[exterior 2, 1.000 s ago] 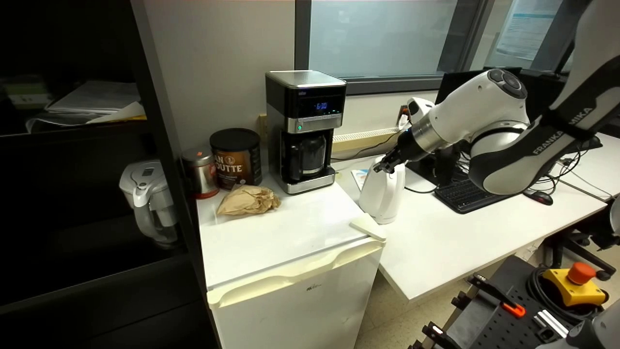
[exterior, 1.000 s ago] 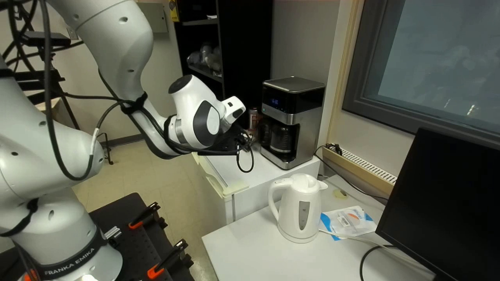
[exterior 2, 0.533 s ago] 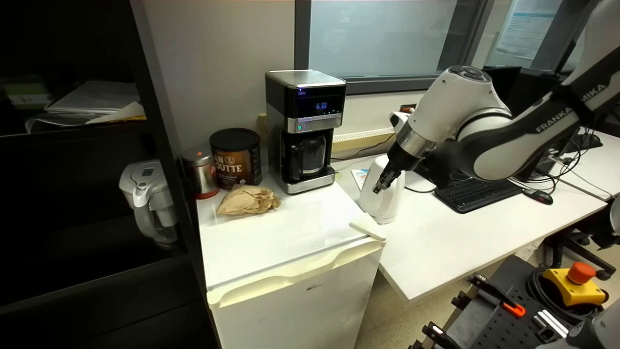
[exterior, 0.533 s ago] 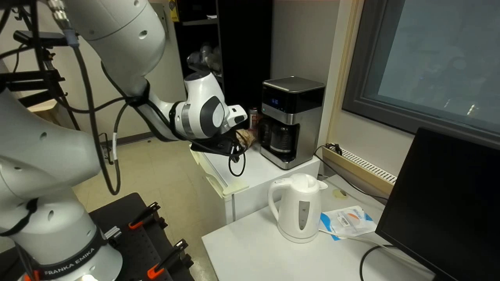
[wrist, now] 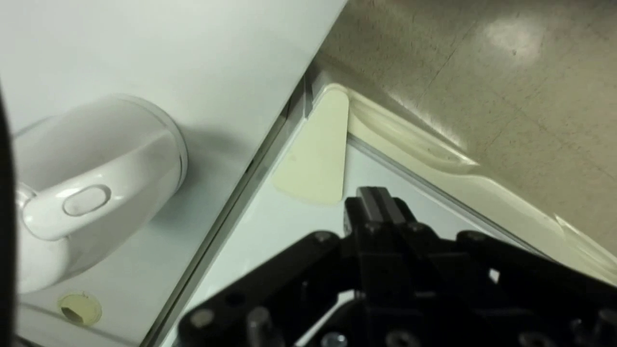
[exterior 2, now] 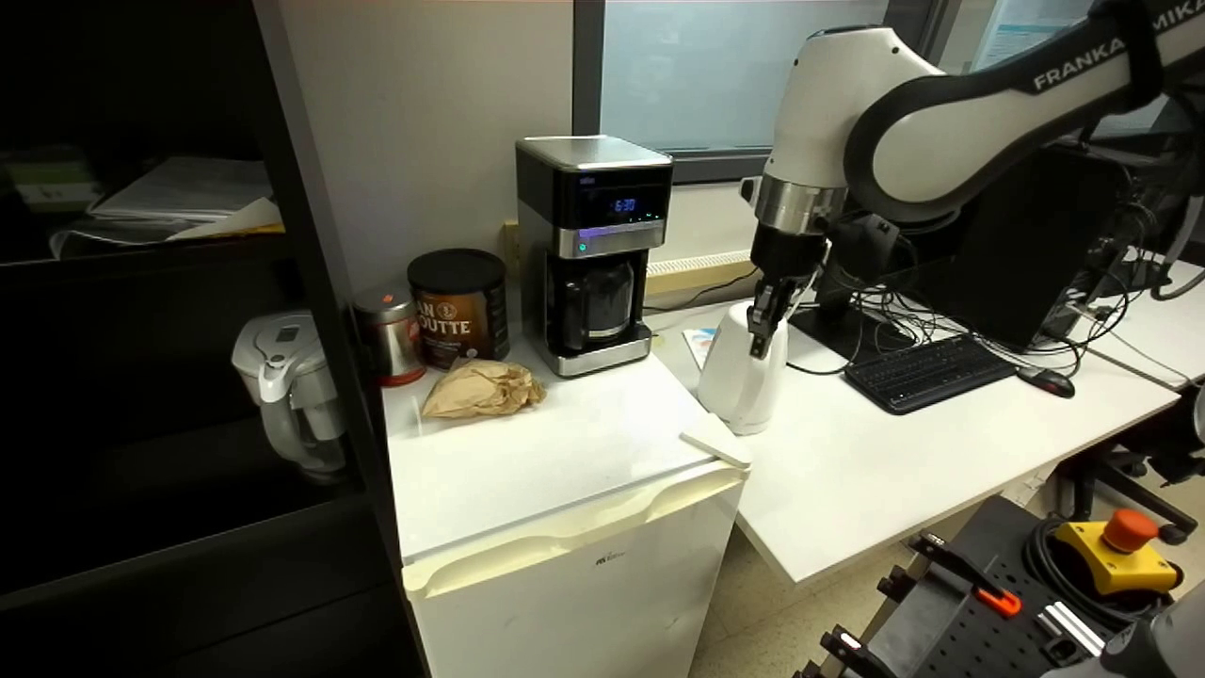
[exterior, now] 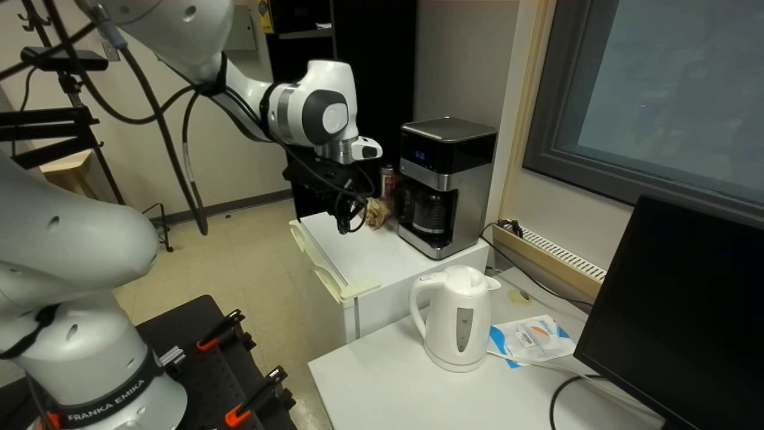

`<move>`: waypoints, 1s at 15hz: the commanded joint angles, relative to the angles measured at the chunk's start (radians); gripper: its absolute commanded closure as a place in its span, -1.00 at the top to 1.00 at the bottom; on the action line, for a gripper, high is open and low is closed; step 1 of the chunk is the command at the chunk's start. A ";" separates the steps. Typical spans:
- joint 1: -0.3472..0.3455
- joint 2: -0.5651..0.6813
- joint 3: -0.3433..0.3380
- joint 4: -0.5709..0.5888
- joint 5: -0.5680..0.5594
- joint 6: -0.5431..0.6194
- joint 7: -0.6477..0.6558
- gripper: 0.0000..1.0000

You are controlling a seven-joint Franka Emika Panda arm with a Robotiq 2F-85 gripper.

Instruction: Press a button on the coffeemaker.

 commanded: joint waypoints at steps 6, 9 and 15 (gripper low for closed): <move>0.029 0.047 0.014 0.129 0.000 -0.542 0.022 -0.99; 0.038 0.063 0.014 0.145 -0.010 -0.653 0.031 -0.99; 0.059 0.097 -0.005 0.142 -0.020 -0.718 0.033 -0.46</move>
